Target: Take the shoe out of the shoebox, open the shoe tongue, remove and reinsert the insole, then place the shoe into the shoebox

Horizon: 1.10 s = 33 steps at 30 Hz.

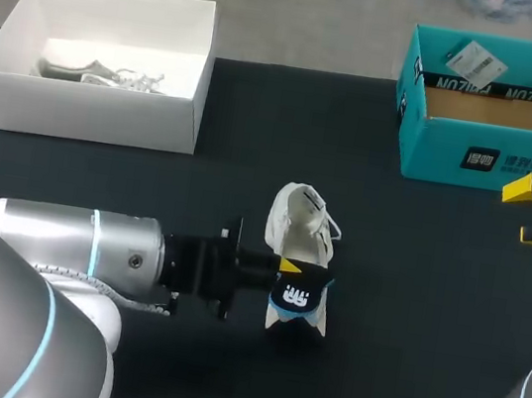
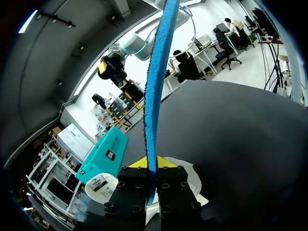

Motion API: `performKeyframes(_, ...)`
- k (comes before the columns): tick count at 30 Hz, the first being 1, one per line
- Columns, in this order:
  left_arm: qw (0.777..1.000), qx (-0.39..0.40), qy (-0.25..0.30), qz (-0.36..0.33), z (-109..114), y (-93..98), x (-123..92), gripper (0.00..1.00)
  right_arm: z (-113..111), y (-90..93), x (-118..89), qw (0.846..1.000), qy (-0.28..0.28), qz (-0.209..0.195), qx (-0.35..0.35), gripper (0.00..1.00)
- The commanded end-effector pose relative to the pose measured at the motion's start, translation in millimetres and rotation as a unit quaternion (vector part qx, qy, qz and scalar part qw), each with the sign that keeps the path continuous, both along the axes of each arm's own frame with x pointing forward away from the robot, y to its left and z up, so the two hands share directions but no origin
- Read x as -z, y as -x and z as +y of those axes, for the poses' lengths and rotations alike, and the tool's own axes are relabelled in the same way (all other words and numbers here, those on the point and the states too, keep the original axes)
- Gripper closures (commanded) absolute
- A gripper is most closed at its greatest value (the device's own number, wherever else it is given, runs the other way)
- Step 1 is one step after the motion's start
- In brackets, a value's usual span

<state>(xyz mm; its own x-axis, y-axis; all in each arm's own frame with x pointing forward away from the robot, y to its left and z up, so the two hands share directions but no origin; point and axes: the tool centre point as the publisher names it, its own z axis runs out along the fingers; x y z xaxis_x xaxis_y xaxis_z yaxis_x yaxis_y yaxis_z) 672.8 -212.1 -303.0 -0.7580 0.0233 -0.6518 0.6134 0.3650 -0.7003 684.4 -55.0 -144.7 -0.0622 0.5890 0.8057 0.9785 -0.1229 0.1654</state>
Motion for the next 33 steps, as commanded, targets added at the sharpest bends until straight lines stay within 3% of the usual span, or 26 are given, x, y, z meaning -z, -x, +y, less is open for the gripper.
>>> performKeyframes(1,1.0,0.0,-0.017,0.012,-2.1,-6.3,2.2,1.0,0.3,1.2,0.1,1.0,0.001,0.0,0.001,0.0)
performKeyframes(33,0.996,-0.047,-0.033,0.071,-9.3,-52.6,36.3,1.0,0.3,1.2,0.1,1.0,0.001,0.0,0.001,0.0)
